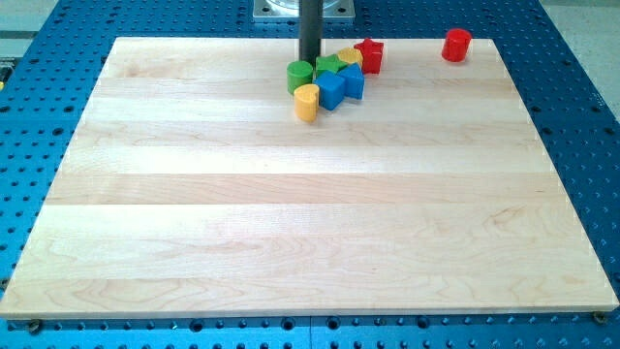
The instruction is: Separate the green star from the group of blocks
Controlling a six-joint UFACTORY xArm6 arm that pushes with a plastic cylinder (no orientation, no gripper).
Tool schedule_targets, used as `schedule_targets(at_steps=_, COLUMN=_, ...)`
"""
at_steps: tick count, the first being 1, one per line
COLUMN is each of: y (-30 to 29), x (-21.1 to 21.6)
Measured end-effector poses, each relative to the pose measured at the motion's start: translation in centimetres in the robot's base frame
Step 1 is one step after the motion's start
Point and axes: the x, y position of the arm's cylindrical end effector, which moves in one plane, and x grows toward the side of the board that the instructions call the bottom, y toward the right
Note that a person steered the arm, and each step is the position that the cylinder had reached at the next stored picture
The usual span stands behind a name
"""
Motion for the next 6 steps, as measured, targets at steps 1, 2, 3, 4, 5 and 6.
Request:
schedule_targets(at_steps=1, y=2.3, x=3.3)
schedule_targets(at_steps=2, y=4.4, x=6.1)
schedule_targets(at_steps=3, y=4.3, x=6.9)
schedule_targets(at_steps=4, y=3.8, x=4.6)
schedule_targets(at_steps=5, y=7.4, x=7.5)
schedule_targets(at_steps=6, y=12.0, x=11.4)
